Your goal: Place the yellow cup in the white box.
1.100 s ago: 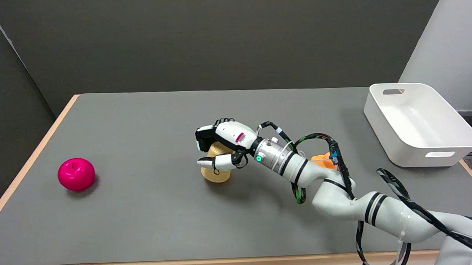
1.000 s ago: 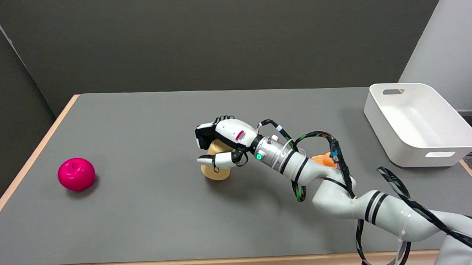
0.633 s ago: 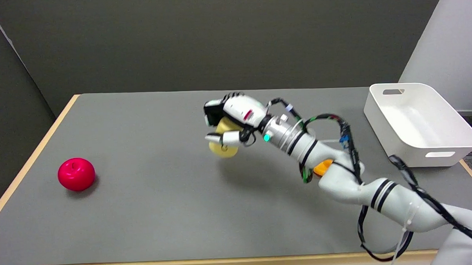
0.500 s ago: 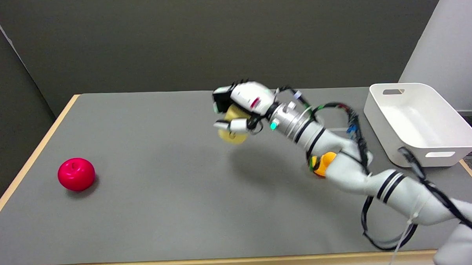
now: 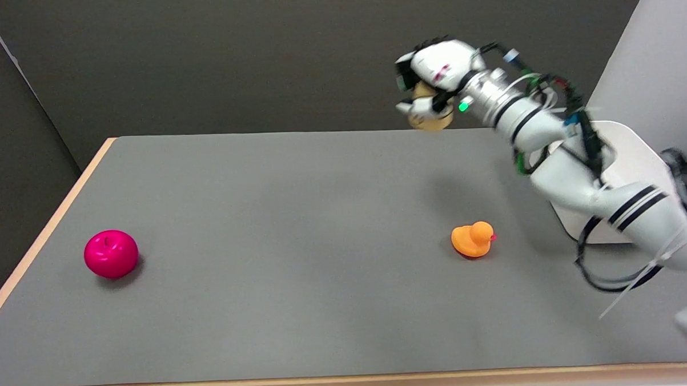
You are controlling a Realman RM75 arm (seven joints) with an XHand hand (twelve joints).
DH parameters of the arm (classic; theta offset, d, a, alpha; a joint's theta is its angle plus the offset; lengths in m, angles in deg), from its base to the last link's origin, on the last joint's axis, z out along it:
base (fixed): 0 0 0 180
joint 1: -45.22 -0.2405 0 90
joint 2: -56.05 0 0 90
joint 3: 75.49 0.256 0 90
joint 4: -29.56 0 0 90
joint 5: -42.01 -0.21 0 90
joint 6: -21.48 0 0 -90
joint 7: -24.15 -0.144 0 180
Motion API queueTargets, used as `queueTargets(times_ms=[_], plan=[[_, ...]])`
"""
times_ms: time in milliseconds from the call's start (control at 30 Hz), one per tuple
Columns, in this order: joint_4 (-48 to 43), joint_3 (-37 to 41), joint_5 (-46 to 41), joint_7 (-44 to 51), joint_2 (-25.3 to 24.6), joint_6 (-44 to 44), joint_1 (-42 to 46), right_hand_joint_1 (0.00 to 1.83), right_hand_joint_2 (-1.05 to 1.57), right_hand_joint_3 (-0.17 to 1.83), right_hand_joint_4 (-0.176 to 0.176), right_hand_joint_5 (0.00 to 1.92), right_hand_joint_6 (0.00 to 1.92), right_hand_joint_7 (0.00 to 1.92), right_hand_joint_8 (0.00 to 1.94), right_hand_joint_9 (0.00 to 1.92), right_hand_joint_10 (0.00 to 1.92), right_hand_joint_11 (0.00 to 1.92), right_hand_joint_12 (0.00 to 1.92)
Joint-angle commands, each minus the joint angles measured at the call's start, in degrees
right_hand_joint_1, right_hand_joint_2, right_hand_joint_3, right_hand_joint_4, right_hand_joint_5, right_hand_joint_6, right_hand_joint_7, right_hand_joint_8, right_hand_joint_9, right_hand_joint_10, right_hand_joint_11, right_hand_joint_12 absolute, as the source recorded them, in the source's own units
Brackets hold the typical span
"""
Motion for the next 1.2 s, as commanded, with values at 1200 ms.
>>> queueTargets(times_ms=[1200], plan=[[15.84,28.43,-6.67,0.7,14.14,-14.96,25.04,1.32,1.09,0.34,-0.107,0.62,1.61,0.76,1.31,0.73,1.57,0.81,1.77]])
